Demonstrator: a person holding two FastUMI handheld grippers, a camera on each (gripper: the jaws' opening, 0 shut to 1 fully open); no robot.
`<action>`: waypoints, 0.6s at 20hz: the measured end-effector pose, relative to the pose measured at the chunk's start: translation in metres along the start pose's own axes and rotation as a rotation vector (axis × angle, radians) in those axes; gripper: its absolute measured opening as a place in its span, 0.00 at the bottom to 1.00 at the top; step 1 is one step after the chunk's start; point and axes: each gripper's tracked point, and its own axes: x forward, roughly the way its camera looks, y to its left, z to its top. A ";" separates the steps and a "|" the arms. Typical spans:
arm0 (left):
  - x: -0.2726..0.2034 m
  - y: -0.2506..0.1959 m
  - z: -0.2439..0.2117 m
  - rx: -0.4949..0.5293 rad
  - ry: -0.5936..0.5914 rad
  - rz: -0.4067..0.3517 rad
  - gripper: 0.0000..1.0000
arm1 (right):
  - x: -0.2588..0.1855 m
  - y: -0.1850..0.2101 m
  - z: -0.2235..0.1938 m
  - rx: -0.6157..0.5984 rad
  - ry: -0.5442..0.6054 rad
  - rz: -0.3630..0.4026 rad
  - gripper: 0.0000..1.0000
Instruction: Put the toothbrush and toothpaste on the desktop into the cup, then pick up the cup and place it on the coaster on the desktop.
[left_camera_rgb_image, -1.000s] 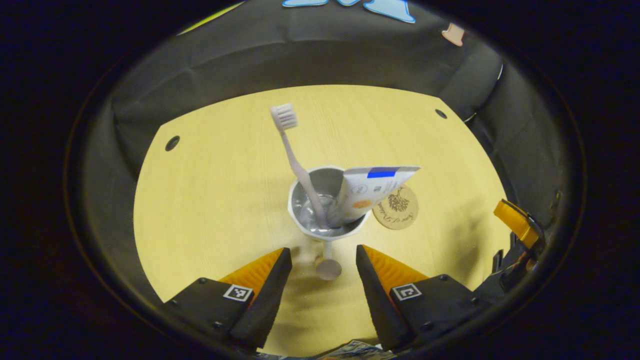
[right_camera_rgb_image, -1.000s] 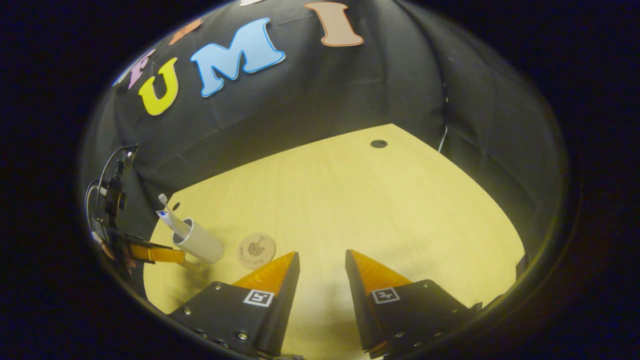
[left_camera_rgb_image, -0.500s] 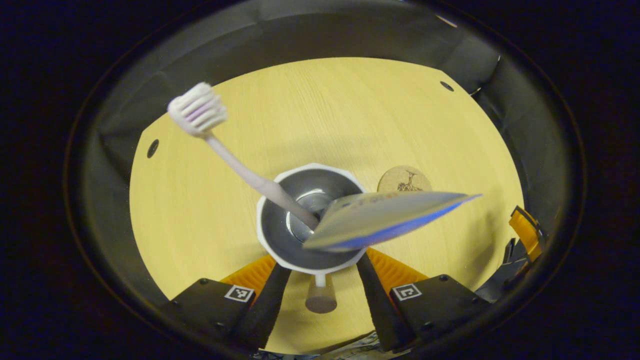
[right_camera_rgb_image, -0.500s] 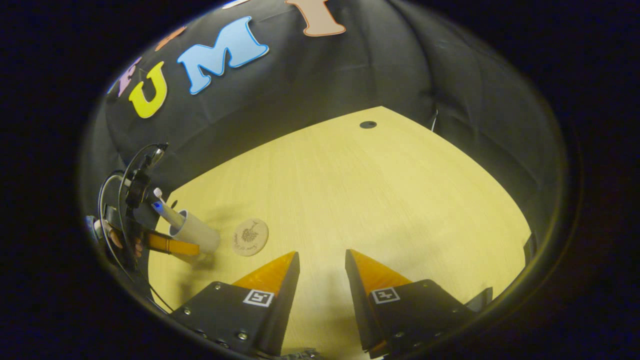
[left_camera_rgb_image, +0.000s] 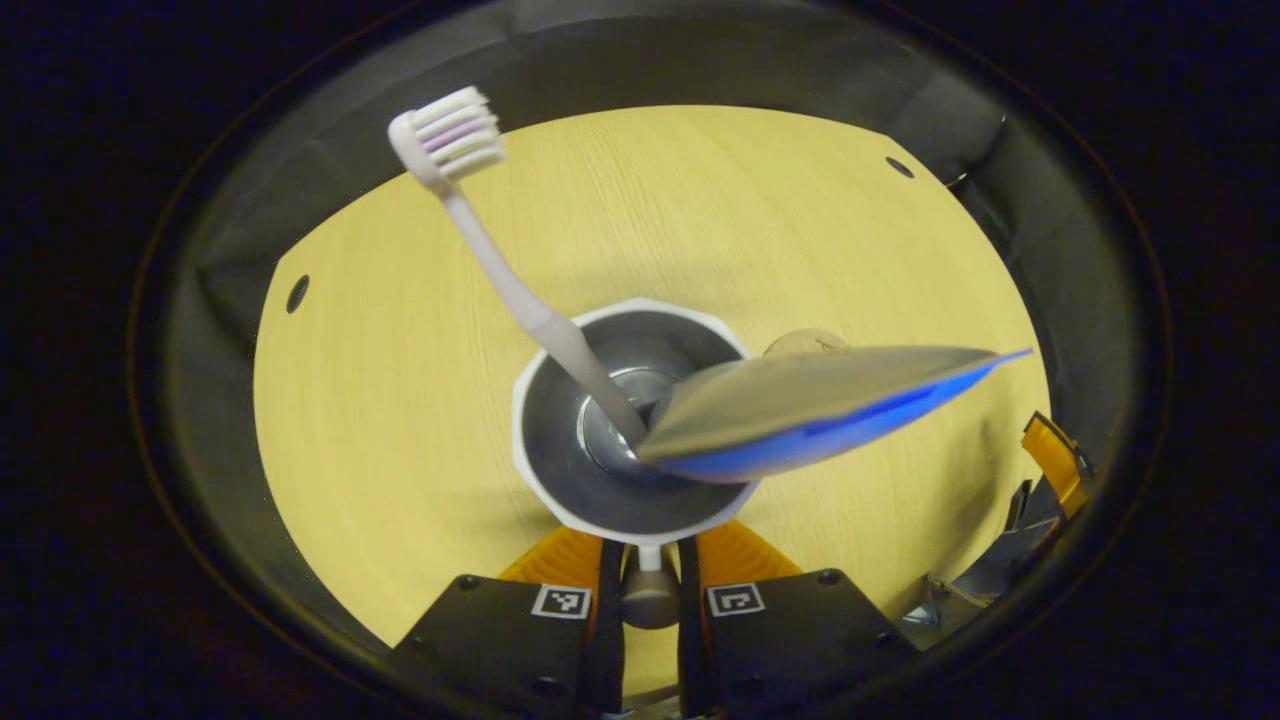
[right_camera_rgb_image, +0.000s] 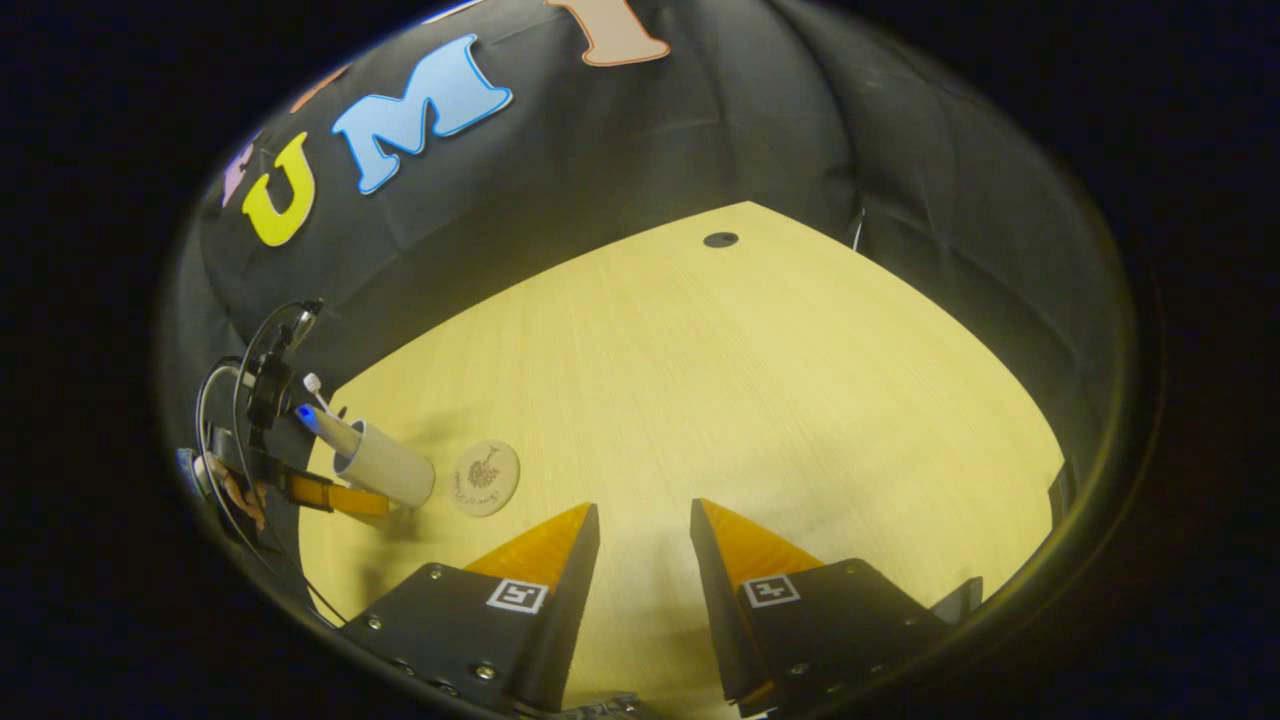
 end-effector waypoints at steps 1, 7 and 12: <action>0.000 -0.001 0.001 0.000 -0.005 -0.002 0.28 | 0.000 -0.001 0.001 0.001 0.003 0.000 0.53; -0.022 -0.024 0.017 0.104 -0.065 0.005 0.28 | 0.001 -0.001 0.001 -0.004 0.014 0.008 0.53; -0.023 -0.060 0.025 0.147 -0.070 -0.039 0.28 | -0.002 -0.003 0.003 -0.012 0.011 0.009 0.53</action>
